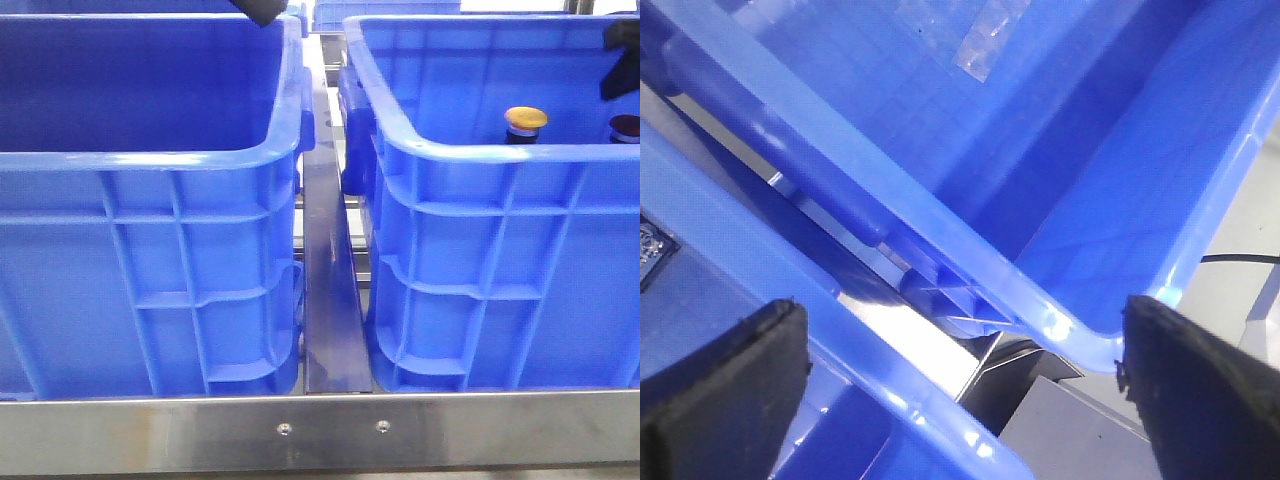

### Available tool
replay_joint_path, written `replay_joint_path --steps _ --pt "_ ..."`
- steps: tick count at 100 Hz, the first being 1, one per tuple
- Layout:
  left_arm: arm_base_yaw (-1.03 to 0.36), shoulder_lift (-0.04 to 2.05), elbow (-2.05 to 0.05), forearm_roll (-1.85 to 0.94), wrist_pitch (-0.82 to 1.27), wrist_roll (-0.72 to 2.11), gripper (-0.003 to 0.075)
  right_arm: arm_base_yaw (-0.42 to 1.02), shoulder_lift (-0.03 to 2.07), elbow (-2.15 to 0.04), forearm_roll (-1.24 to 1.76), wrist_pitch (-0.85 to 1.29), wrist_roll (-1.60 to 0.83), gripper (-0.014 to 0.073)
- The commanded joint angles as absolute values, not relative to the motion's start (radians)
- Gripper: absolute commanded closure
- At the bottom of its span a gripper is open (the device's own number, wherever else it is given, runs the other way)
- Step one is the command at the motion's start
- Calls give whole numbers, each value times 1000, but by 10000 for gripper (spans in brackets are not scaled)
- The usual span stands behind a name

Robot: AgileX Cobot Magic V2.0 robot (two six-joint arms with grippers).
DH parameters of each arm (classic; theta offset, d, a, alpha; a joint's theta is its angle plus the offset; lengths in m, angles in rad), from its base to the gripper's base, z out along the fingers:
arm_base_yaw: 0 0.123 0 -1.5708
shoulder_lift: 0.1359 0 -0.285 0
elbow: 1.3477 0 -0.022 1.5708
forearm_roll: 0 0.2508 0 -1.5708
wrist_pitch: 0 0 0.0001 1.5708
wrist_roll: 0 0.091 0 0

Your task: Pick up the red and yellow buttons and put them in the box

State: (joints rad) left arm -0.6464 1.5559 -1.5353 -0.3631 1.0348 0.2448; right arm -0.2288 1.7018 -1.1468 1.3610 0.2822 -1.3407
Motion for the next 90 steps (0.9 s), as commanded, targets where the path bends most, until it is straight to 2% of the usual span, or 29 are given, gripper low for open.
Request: replay_joint_path --steps 1,19,28,36,37,45,58,90 --pt "-653 1517 -1568 -395 984 247 125 -231 1605 -1158 1353 291 -1348 208" --pt "-653 1515 -1568 -346 942 229 136 -231 1478 -1072 1351 279 -1348 225" --pt "-653 1515 -1559 -263 903 174 185 -231 1400 -1007 1351 277 -1348 335" --pt "-645 1515 -1540 -192 858 112 292 -231 1333 -948 1351 281 -1348 489" --pt "-642 1515 -1536 -185 852 102 328 -231 1320 -943 1351 281 -1348 519" --pt "-617 1515 -1518 -178 841 82 476 -231 1252 -886 1351 298 -1348 665" --pt "-557 1511 -1498 -172 819 82 737 -231 1143 -818 1351 310 -1348 659" --pt "-323 1494 -1485 -125 790 82 741 -231 934 -689 1351 359 -1348 660"
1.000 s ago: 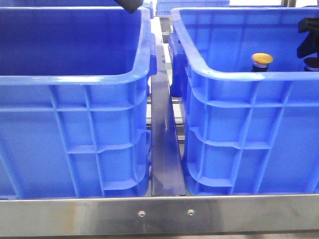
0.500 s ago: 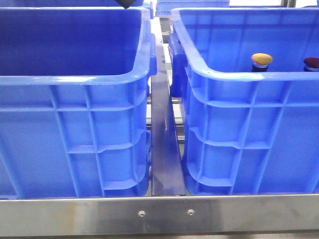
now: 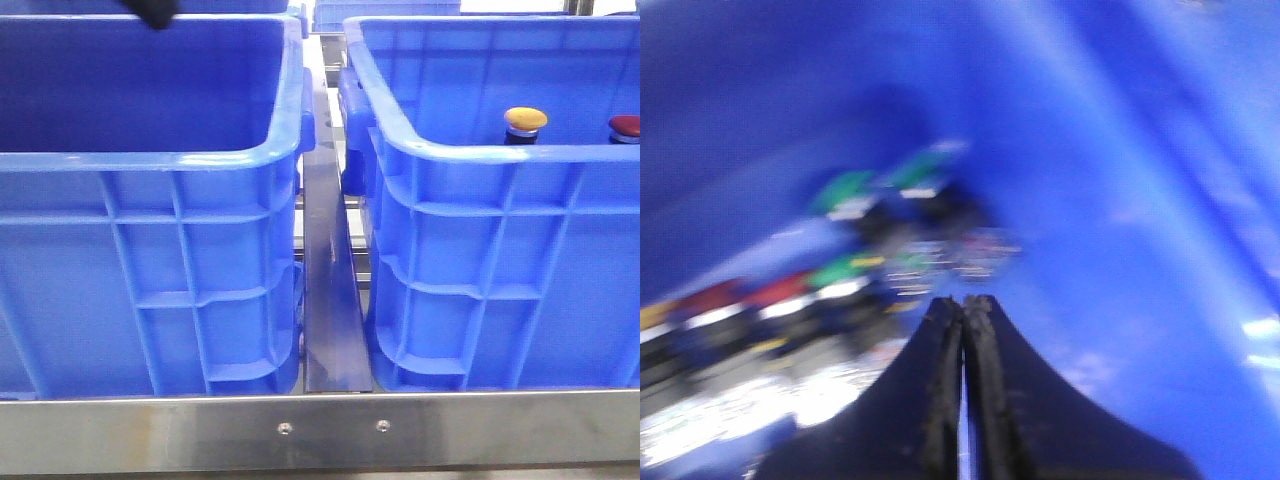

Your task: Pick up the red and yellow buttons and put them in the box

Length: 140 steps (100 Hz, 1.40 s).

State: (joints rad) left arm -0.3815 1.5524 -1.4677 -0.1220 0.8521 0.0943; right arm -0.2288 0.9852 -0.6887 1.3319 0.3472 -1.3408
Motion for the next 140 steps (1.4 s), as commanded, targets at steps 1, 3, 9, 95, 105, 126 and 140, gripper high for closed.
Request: replay_joint_path --steps 1,3,9,95,105,126,140 --pt "-317 1493 -1483 -123 786 82 741 -231 928 -687 1351 359 -1348 660" --pt "-301 1486 -1477 -121 783 82 741 -231 920 -679 1351 359 -1348 660" --pt "-252 1459 -1449 -119 764 82 741 -231 900 -659 1351 358 -1348 660" --pt "-37 563 -711 -44 376 82 741 -230 470 -398 1350 370 -1348 660" --pt "-37 465 -659 -44 366 82 741 -230 398 -361 1350 368 -1348 660" --pt "-37 302 -557 -29 357 82 741 -230 242 -282 1350 370 -1348 660" --pt "-37 247 -515 -29 355 82 741 -230 162 -275 1351 377 -1348 660"
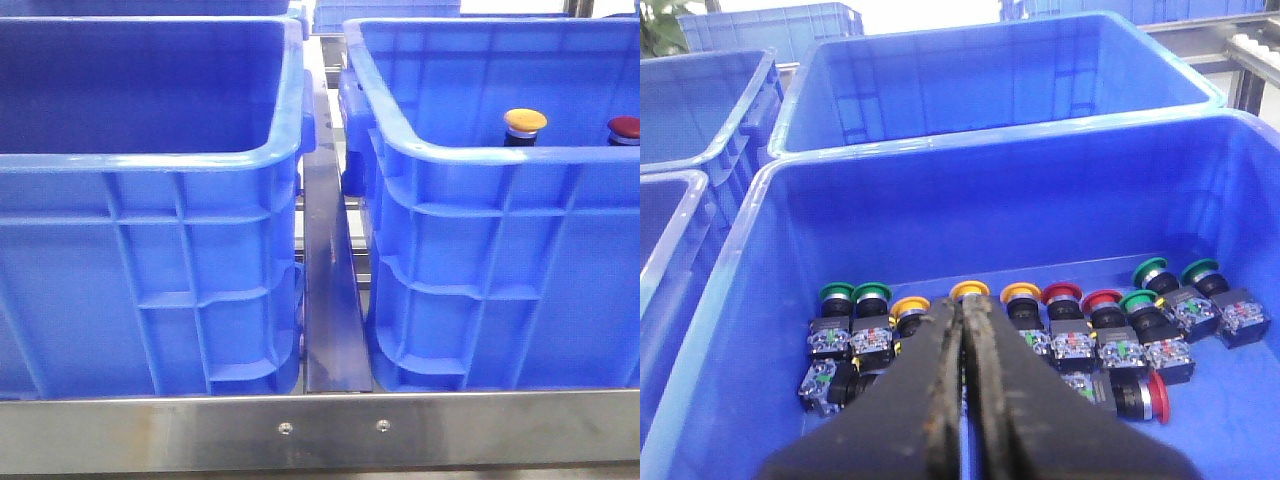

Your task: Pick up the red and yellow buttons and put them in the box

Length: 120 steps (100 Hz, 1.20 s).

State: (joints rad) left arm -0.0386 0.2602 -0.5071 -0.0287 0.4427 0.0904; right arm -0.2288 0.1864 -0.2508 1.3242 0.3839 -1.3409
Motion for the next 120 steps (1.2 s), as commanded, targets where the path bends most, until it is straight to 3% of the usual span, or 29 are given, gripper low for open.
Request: replay_joint_path --steps 1,91,120 --pt "-37 244 -515 -29 355 82 741 -230 157 -275 1351 378 -1348 660" --pt "-37 239 -495 -29 355 82 741 -230 146 -275 1353 380 -1348 660" --pt "-37 167 -327 -37 161 80 741 -230 146 -275 1353 385 -1348 660"
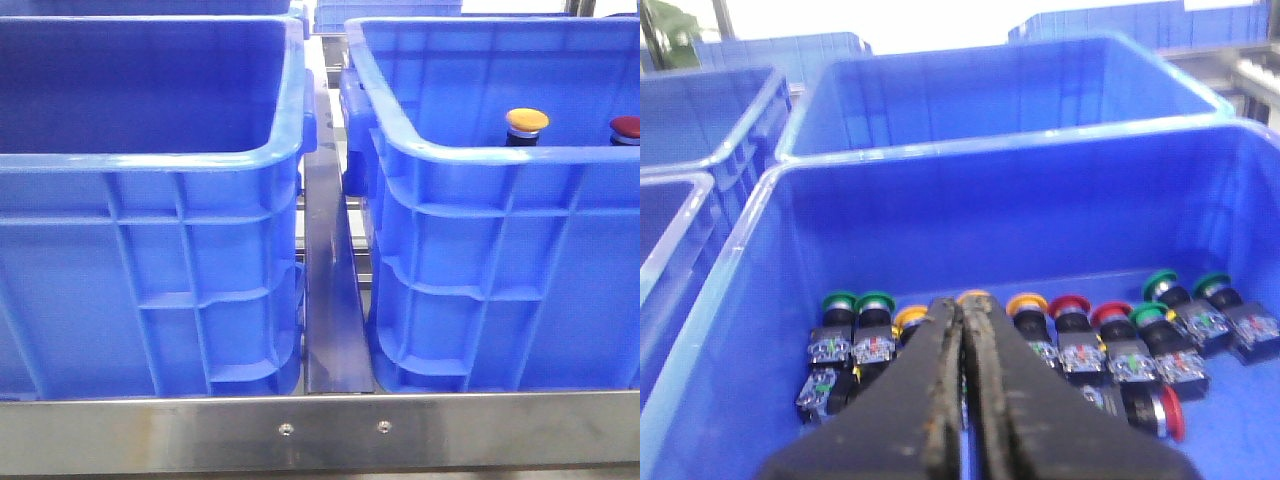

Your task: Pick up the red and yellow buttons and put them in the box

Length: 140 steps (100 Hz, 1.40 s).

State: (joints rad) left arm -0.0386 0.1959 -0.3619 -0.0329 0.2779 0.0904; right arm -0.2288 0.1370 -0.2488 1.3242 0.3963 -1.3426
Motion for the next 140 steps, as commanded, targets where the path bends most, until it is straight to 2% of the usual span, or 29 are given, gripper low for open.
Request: replay_joint_path --steps 1,12,33,38,140 --pt "-37 163 -320 -37 161 78 741 -230 146 -275 1353 385 -1348 660" --pt "-23 84 -209 -37 136 46 741 -230 146 -275 1353 385 -1348 660" --pt "19 -38 27 -37 -60 46 741 -230 146 -275 1353 385 -1348 660" --pt "24 -36 11 -37 21 46 741 -230 145 -275 1353 385 -1348 660" --pt "24 -36 19 -37 -15 46 741 -230 146 -275 1361 394 -1348 660"
